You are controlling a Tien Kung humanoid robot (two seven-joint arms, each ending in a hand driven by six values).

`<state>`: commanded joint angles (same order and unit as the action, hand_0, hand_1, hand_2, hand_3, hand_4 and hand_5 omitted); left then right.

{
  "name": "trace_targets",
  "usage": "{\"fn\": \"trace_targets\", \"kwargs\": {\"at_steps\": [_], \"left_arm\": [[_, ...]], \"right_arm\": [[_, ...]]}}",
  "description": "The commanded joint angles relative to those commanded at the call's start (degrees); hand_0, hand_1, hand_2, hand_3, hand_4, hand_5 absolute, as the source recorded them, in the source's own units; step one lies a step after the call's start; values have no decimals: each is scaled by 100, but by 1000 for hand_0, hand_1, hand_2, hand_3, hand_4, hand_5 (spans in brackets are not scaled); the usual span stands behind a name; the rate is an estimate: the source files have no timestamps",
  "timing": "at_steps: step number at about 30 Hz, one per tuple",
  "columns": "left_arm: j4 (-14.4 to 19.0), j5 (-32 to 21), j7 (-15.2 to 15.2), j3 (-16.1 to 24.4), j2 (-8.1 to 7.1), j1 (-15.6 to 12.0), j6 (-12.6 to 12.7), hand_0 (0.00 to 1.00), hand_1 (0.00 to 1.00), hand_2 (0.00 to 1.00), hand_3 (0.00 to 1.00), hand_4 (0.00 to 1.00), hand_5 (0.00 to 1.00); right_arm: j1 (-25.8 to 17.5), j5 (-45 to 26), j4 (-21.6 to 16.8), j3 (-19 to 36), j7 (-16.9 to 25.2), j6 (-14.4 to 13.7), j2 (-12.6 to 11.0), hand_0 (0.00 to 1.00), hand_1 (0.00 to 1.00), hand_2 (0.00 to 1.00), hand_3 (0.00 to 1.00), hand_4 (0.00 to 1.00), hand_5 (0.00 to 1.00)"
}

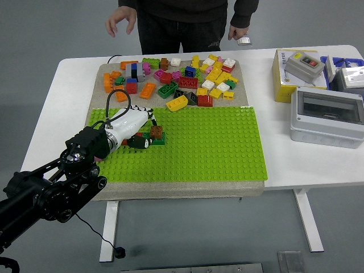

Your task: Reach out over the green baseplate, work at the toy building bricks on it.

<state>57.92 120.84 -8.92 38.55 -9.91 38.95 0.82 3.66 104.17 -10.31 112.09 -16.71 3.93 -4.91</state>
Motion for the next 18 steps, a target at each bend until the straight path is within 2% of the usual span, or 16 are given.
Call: {"fn": "trace_targets", "kwargs": {"at_steps": [18], "left_arm": [[201,35,-57,37,-36,-44,-45,998,950,970,691,683,264]], "right_arm": [[-14,36,0,37,-10,8,-3,693,610,577,695,365,873]]}}
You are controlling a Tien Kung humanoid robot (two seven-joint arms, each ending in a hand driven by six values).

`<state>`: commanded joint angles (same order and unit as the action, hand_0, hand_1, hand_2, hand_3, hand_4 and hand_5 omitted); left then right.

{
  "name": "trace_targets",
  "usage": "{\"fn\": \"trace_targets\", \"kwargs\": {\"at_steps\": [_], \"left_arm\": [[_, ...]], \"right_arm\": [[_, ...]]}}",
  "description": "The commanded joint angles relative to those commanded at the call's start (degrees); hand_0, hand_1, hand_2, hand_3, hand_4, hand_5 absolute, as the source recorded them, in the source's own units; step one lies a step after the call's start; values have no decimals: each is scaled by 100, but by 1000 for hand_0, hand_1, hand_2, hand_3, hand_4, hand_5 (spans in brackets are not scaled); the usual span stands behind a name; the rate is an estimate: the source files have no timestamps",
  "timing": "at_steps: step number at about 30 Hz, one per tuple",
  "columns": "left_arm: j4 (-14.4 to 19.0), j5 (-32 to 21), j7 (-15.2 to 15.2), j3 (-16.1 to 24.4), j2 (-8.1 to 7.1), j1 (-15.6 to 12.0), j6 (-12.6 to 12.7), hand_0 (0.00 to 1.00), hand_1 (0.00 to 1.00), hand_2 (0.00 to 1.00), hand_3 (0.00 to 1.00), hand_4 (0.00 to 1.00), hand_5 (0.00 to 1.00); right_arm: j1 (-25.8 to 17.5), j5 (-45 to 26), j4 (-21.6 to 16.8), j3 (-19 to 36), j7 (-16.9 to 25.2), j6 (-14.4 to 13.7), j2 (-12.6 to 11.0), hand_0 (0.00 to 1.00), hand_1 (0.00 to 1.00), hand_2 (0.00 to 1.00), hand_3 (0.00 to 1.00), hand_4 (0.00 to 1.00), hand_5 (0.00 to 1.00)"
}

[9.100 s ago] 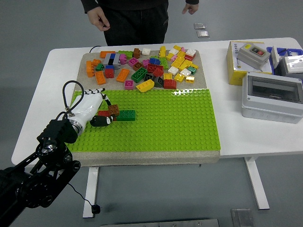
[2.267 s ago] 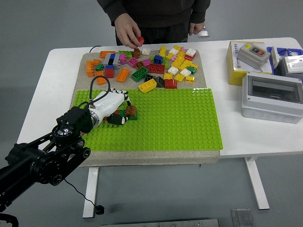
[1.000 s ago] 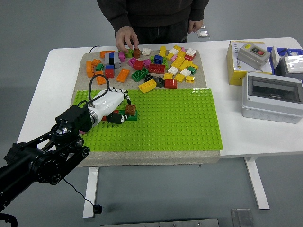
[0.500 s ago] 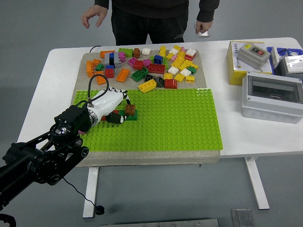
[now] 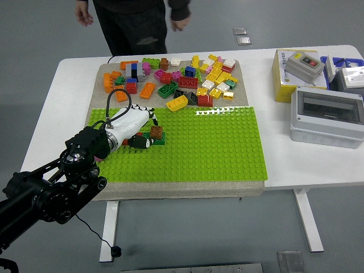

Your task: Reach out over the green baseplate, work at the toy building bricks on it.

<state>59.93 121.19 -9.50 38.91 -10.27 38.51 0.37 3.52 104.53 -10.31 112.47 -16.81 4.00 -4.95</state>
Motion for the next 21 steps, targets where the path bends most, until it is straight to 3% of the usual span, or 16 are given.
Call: {"fn": "trace_targets", "kwargs": {"at_steps": [21], "left_arm": [[701,201,-307,288,-104,-237,-256,998,948,971,681,691,282]], "right_arm": [[-56,123,0,170,-12,-3,24,694,609,570,691,365,869]]}}
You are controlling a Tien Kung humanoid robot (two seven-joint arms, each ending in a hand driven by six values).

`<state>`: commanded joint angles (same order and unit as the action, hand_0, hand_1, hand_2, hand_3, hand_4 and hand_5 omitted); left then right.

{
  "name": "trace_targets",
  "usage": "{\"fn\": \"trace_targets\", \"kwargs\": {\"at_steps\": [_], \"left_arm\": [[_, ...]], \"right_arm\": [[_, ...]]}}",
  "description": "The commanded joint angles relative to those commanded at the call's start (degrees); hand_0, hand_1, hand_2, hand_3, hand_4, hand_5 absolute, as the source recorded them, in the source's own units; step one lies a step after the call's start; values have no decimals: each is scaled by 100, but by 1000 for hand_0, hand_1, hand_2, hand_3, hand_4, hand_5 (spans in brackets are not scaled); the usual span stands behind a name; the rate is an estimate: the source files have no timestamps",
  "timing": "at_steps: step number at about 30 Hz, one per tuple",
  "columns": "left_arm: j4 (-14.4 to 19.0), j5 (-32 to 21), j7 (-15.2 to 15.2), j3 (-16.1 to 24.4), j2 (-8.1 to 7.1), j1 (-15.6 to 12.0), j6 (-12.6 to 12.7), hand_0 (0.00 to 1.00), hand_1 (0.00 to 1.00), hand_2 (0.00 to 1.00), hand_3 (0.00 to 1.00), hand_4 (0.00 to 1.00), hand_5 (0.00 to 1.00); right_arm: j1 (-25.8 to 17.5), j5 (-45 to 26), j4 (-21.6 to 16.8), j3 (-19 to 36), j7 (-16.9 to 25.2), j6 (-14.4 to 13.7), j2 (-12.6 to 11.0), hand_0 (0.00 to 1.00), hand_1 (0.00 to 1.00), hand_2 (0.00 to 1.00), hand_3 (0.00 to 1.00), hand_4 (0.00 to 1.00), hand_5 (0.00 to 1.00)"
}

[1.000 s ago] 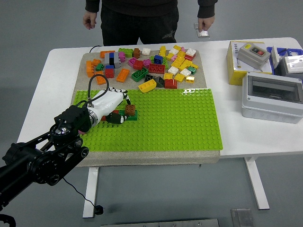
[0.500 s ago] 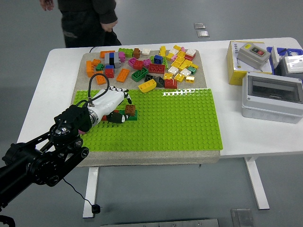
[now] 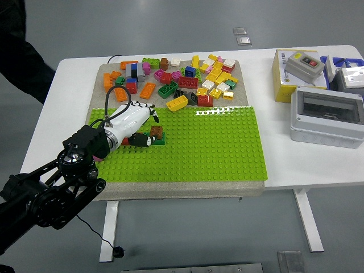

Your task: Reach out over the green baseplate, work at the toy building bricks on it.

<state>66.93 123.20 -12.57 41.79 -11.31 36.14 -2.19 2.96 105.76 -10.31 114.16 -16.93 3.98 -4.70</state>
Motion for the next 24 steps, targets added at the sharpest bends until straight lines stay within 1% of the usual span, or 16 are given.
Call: {"fn": "trace_targets", "kwargs": {"at_steps": [12,18,24], "left_arm": [[6,-42,-108,-114,35,-62,-92,998,949,972,665,695,291],[-80,-62,-103,-120,68,-75,-81,998,950,972,664,697,297],[-96,-72,-95,-116,96,-82,-67,998,950,974,660,703,307]], "right_arm": [[10,-5,0,11,5,-2,-4,694,610,569,690,367,869],[20,-8,0,8,13,0,-6,695,610,569,690,367,869],[24,-15,0,6,20,-1,-5,696,610,568,690,369,869]]}}
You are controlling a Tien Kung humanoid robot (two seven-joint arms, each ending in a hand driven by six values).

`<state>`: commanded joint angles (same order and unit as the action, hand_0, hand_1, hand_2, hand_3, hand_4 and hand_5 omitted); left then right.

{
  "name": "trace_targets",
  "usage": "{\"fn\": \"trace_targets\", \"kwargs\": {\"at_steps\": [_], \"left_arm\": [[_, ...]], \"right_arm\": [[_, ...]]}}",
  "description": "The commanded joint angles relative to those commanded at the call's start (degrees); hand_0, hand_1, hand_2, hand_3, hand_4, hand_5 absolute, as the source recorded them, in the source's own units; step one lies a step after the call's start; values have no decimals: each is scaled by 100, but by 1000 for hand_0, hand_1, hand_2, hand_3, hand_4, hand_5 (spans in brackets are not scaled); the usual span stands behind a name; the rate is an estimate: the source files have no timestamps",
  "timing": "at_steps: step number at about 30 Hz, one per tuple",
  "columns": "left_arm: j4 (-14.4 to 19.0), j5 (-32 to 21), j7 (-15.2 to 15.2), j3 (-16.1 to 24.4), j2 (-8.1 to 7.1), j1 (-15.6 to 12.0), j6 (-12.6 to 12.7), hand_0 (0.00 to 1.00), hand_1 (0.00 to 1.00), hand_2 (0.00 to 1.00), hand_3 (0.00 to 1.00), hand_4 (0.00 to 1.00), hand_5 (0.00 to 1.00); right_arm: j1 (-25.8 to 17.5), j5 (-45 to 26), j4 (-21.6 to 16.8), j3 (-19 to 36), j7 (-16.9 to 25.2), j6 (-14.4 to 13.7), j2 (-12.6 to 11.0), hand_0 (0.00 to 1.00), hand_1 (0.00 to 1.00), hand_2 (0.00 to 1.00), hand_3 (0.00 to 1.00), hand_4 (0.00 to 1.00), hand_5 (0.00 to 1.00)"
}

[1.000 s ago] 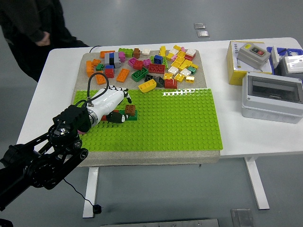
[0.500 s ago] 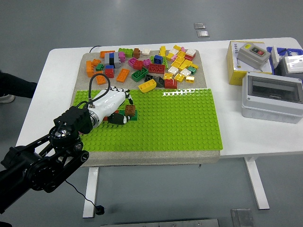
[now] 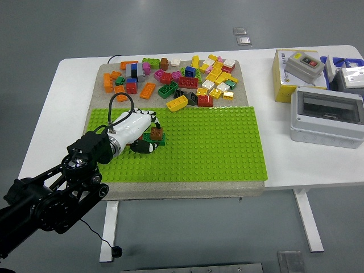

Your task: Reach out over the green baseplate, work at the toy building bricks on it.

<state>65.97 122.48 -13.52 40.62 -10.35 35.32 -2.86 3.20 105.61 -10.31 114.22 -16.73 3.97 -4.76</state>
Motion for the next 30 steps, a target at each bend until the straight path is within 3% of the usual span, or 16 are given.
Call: {"fn": "trace_targets", "kwargs": {"at_steps": [20,30], "left_arm": [[11,14,-7,105,39,-46,13,998,951,974,649,707,319],[-10,2,-17,148,139,-160,31,998,951,974,645,707,320]], "right_arm": [[-4,-17,0,-14,5,-6,6,694,610,568,690,372,870],[-13,-62,0,-44,13,-14,7,694,609,568,690,373,871]]}}
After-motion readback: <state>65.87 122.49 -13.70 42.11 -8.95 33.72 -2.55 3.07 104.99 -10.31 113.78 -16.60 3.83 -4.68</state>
